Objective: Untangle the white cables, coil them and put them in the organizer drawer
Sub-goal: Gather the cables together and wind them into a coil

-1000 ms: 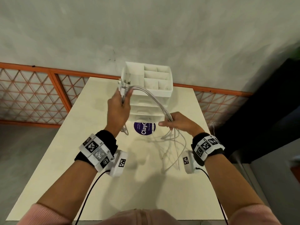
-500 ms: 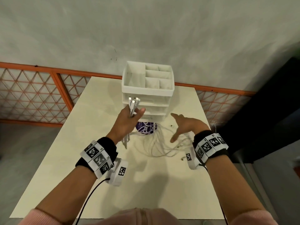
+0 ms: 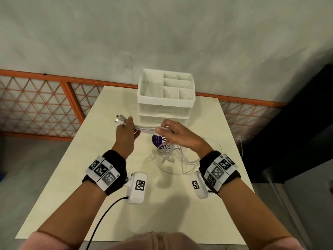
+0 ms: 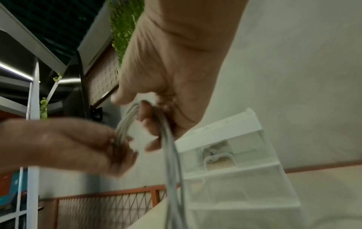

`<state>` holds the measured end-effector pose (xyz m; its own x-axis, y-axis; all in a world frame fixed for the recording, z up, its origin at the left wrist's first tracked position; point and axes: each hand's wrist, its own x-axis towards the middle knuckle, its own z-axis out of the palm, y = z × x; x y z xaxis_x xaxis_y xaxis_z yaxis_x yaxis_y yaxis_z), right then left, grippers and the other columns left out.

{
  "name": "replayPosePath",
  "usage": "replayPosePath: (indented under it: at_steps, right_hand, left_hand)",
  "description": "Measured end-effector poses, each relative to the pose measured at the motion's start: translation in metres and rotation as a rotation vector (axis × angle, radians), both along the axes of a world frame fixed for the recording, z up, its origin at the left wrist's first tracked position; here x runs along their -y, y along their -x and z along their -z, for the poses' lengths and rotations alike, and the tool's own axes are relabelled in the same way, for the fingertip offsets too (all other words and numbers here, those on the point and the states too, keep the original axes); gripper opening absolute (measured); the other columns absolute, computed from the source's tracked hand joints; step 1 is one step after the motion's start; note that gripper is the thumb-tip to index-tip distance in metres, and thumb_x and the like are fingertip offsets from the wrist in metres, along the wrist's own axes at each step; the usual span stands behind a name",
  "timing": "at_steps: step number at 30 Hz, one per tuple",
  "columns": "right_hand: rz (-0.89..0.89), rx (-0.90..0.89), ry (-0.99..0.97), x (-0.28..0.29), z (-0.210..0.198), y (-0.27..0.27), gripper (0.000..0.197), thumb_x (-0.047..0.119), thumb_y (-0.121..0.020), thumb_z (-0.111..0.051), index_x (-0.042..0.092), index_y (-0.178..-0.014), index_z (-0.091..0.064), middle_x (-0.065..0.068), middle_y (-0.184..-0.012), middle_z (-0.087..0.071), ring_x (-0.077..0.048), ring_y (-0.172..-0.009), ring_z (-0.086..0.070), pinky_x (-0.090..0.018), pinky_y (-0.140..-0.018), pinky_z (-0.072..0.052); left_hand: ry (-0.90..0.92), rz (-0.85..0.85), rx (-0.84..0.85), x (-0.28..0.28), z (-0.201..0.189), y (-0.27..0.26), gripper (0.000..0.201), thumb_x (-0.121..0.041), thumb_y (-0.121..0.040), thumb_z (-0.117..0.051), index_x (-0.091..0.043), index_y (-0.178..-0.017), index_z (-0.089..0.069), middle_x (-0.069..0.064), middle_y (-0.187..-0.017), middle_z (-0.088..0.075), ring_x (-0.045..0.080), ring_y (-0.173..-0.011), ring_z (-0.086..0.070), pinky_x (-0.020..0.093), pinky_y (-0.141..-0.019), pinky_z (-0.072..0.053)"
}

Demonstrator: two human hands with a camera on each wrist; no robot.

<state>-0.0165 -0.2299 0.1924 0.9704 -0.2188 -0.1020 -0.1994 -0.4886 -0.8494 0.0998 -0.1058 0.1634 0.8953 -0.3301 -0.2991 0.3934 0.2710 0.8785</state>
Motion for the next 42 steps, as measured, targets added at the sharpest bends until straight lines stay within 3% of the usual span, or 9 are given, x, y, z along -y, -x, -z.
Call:
replayPosePath:
  at_steps: [3, 5, 9, 12, 15, 22, 28, 35, 42]
  right_hand:
    - [0.065, 0.121, 0.127, -0.009, -0.014, -0.005, 0.037, 0.043, -0.096, -0.045, 0.022, -0.066, -0.046, 0.013, -0.058, -0.051, -0.008, -0.075, -0.063, -0.024, -0.07, -0.044]
    - [0.096, 0.171, 0.163, -0.012, -0.016, -0.01, 0.04, 0.035, -0.097, -0.046, 0.026, -0.059, -0.041, 0.013, -0.052, -0.048, -0.003, -0.066, -0.058, -0.027, -0.071, -0.043]
    - [0.114, 0.18, 0.176, -0.005, -0.016, -0.011, 0.041, 0.028, -0.094, -0.054, 0.023, -0.054, -0.043, 0.002, -0.058, -0.046, -0.013, -0.061, -0.048, -0.028, -0.064, -0.036]
    - [0.115, 0.169, 0.17, -0.002, -0.017, -0.01, 0.037, 0.026, -0.091, -0.057, 0.016, -0.057, -0.048, 0.001, -0.058, -0.05, -0.005, -0.055, -0.048, -0.021, -0.061, -0.036]
    - [0.157, 0.147, 0.17, 0.006, -0.021, -0.01, 0.035, 0.027, -0.091, -0.058, 0.017, -0.058, -0.053, 0.005, -0.057, -0.054, 0.004, -0.048, -0.048, -0.012, -0.054, -0.034]
    - [0.249, 0.076, 0.003, 0.025, -0.033, -0.001, 0.045, 0.041, -0.093, -0.054, 0.017, -0.055, -0.049, 0.006, -0.051, -0.046, -0.002, -0.038, -0.035, -0.013, -0.038, -0.025]
    - [0.143, -0.103, -0.191, 0.02, 0.0, 0.015, 0.068, 0.06, -0.095, -0.016, 0.013, -0.051, -0.038, -0.008, -0.051, -0.048, -0.022, -0.06, -0.059, -0.034, -0.081, -0.047]
    - [0.418, 0.083, -0.521, 0.013, 0.01, 0.0, 0.043, 0.04, -0.101, -0.023, 0.012, -0.077, -0.043, 0.008, -0.042, -0.03, -0.009, -0.037, -0.022, -0.025, -0.045, -0.028]
    - [0.561, 0.03, -0.541, -0.003, 0.013, -0.019, 0.024, 0.04, -0.101, -0.025, 0.019, -0.113, -0.024, -0.008, -0.072, -0.053, -0.009, -0.037, -0.034, -0.022, -0.04, -0.029]
  left_hand:
    - [-0.153, 0.084, -0.073, -0.002, 0.02, 0.003, 0.027, -0.01, -0.094, -0.048, -0.016, -0.069, -0.043, 0.003, -0.067, -0.043, 0.01, -0.057, -0.044, 0.013, -0.05, -0.045]
    - [-0.376, 0.229, -0.077, -0.002, 0.029, 0.008, 0.006, -0.015, -0.096, -0.049, -0.017, -0.093, -0.054, 0.01, -0.091, -0.053, 0.018, -0.081, -0.055, 0.016, -0.07, -0.05]
    - [-0.457, 0.304, 0.17, -0.002, 0.018, 0.026, 0.056, -0.04, -0.094, -0.051, -0.008, -0.138, -0.039, 0.01, -0.146, -0.037, 0.022, -0.132, -0.037, 0.034, -0.105, -0.031]
    - [-0.26, 0.616, 0.306, -0.001, 0.002, 0.035, 0.063, -0.056, -0.098, -0.019, -0.02, -0.097, -0.071, 0.008, -0.106, -0.071, 0.018, -0.104, -0.064, 0.033, -0.099, -0.04]
    - [-0.186, 0.805, 0.317, -0.003, -0.002, 0.038, 0.069, -0.066, -0.092, -0.017, -0.015, -0.06, -0.05, -0.001, -0.055, -0.048, 0.015, -0.052, -0.047, 0.03, -0.07, -0.043]
    - [0.0, 0.855, 0.294, -0.009, -0.008, 0.049, 0.042, -0.055, -0.089, -0.036, -0.021, -0.066, -0.029, -0.008, -0.057, -0.019, 0.008, -0.047, -0.016, 0.019, -0.043, -0.021]
    - [0.063, 0.684, 0.368, -0.007, -0.028, 0.033, 0.041, -0.038, -0.101, -0.032, -0.02, -0.064, -0.025, -0.008, -0.054, -0.018, 0.006, -0.043, -0.018, 0.018, -0.04, -0.021]
    - [-0.054, 0.719, 0.467, -0.008, -0.009, 0.036, 0.032, -0.044, -0.096, -0.037, -0.019, -0.076, -0.037, -0.005, -0.062, -0.024, 0.007, -0.048, -0.022, 0.019, -0.043, -0.023]
    - [-0.136, 0.723, 0.58, 0.006, -0.005, 0.047, 0.018, -0.023, -0.099, -0.043, -0.009, -0.105, -0.052, -0.014, -0.061, -0.053, 0.002, -0.043, -0.032, 0.018, -0.043, -0.027]
